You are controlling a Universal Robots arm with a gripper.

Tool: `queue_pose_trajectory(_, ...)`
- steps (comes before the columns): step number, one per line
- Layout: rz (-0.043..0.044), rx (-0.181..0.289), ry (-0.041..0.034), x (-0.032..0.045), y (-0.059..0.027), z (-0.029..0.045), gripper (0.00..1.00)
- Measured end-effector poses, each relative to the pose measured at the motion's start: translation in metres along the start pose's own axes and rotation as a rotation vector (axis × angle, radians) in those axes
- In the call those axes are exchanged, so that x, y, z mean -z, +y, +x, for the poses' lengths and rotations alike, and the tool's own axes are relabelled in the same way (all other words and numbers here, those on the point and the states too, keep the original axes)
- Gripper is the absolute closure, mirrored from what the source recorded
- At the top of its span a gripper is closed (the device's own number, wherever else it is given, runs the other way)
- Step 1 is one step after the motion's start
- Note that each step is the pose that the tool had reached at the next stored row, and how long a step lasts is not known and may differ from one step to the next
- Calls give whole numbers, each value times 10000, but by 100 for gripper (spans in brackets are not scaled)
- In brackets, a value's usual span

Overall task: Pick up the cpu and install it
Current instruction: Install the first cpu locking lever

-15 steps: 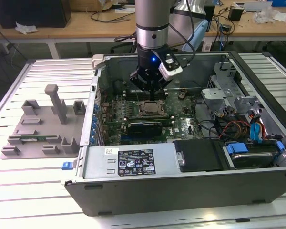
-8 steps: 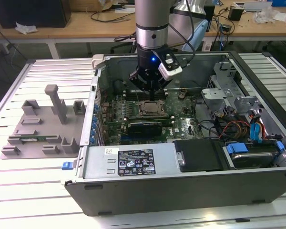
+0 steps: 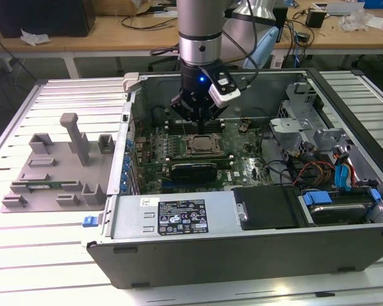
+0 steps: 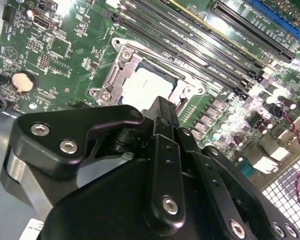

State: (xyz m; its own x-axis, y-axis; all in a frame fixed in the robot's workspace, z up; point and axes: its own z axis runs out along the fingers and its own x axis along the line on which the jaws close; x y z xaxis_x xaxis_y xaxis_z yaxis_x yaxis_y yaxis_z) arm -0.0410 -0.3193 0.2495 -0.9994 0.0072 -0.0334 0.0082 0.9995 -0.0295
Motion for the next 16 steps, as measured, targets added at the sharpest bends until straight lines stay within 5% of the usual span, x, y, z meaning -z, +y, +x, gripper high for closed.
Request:
queue_pose_trajectory(11, 0, 0, 0, 3, 1, 96, 89)
queue_pose_trajectory(16, 0, -1, -5, 8, 6, 218, 89)
